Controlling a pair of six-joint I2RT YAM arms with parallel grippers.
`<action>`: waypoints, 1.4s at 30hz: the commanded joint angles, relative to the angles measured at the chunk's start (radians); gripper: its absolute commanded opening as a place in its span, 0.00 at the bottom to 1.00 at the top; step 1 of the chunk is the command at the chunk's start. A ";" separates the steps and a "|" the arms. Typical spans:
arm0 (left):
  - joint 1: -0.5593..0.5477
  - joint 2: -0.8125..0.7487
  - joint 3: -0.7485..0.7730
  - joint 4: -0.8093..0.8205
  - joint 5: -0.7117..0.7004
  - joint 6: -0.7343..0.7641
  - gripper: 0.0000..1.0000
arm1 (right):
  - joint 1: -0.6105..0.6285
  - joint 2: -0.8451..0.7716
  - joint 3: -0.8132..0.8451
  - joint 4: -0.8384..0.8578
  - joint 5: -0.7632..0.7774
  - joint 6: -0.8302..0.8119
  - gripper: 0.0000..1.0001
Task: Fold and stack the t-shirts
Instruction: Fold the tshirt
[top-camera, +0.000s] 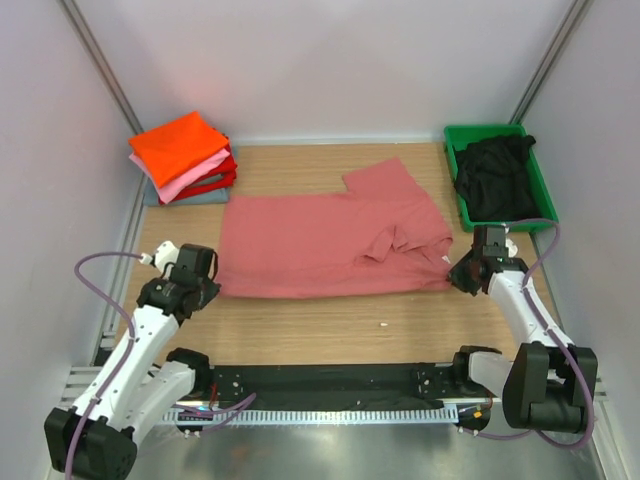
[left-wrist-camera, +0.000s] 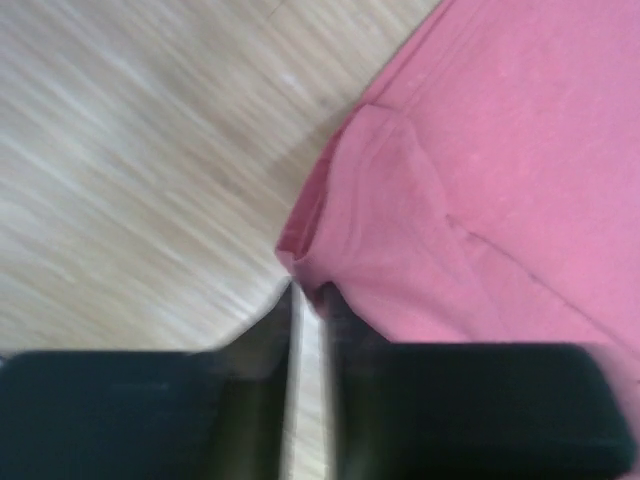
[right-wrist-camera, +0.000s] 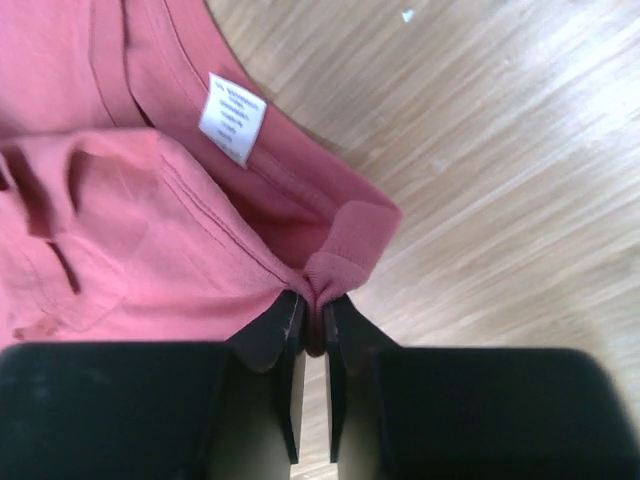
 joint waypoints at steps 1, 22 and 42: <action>0.006 -0.030 0.041 -0.111 -0.010 -0.064 0.34 | -0.005 -0.028 0.010 -0.061 0.044 0.031 0.18; 0.007 -0.135 0.236 0.044 0.354 0.474 0.71 | 0.142 0.189 0.278 0.101 -0.186 -0.078 0.43; 0.013 -0.180 0.239 0.016 0.236 0.468 0.67 | 0.282 0.615 0.538 0.123 -0.043 -0.142 0.50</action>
